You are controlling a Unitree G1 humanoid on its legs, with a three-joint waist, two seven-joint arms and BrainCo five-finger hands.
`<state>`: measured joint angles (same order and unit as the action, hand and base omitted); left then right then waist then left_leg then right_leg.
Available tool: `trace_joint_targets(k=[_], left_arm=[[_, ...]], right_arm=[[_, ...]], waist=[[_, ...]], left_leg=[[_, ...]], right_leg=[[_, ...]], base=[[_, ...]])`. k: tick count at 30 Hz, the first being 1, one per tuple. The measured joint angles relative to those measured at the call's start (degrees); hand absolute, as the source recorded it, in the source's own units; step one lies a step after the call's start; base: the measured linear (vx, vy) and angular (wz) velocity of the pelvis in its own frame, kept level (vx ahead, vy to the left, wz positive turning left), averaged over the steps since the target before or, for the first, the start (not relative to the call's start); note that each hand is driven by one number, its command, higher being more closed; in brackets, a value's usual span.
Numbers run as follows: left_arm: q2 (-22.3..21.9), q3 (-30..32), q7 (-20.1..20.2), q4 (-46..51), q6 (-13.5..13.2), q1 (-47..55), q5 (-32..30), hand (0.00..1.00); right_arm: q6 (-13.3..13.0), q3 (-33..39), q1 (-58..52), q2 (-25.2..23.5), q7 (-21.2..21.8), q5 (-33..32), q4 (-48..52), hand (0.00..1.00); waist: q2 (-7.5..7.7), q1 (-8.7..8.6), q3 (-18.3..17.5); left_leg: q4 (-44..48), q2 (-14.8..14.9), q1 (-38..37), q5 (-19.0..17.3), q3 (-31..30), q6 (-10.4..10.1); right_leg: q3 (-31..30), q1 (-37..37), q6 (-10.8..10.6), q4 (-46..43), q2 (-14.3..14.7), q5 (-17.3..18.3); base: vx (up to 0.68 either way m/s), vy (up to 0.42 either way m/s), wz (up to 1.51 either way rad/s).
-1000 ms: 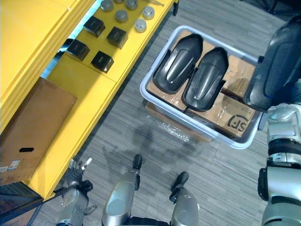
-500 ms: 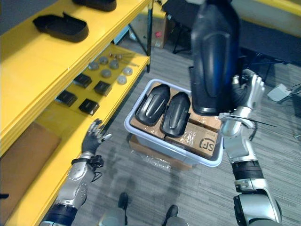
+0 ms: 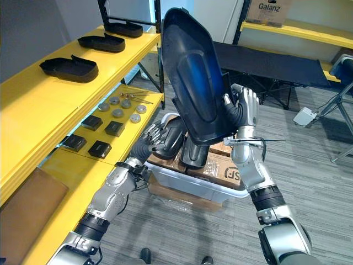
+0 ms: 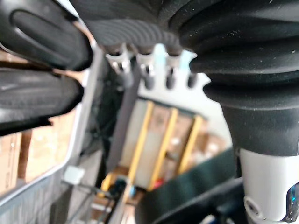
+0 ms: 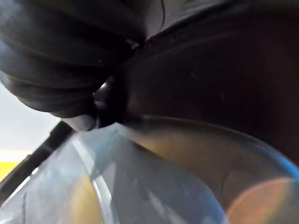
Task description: Walk over and take plastic housings, then place them on the shelf
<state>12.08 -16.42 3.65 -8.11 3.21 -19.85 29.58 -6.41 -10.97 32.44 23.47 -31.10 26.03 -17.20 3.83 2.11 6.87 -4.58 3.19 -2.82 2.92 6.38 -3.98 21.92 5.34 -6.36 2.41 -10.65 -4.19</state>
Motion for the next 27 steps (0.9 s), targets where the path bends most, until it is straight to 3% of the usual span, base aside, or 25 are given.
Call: trace_joint_targets(k=[12, 16, 20, 27], left_arm=[[-1.15, -2.95, 0.94, -0.05, 2.18, -2.64, 1.58, 0.00], [-1.28, -4.69, -1.19, -0.12, 3.21, -2.73, 1.54, 0.00], [-1.25, -4.93, -3.52, -0.21, 4.91, -2.73, 1.28, 0.00], [-1.40, -4.93, -7.39, -0.88, 5.60, -2.74, 0.84, 0.00]], right_arm=[[-0.13, -5.86, 1.94, -5.51, 1.54, -0.58, -6.36, 1.00], [-2.20, -9.61, 2.96, -7.32, 2.66, -0.44, -8.93, 1.00], [-2.31, -10.49, 3.48, -8.38, 2.61, -0.49, -11.27, 1.00], [-3.29, -11.18, 3.43, -9.05, 2.31, -0.56, -11.43, 1.00]], waist=[[0.23, -0.01, -1.16], [0.32, -0.04, -1.63], [0.32, 0.30, -1.71], [0.32, 0.21, -1.71]], left_leg=[[-0.04, -0.41, 0.36, 0.71, -1.13, 0.14], [-0.03, -0.46, 0.93, 0.93, -1.33, 0.13], [-0.03, -0.67, 0.95, 0.97, -1.39, 0.19], [-0.03, -0.72, 0.95, 0.98, -1.54, 0.19]], right_leg=[[0.72, 0.68, -0.14, 1.37, -0.03, -1.10], [1.29, 0.55, -0.12, 1.72, 0.00, -1.28], [1.41, 0.72, -0.17, 2.07, -0.08, -1.52], [1.42, 0.70, -0.19, 2.10, -0.11, -1.55]], base=[[-0.02, 0.000, 0.03], [-0.01, 0.001, 0.04], [0.00, 0.001, 0.01], [0.00, 0.000, 0.00]])
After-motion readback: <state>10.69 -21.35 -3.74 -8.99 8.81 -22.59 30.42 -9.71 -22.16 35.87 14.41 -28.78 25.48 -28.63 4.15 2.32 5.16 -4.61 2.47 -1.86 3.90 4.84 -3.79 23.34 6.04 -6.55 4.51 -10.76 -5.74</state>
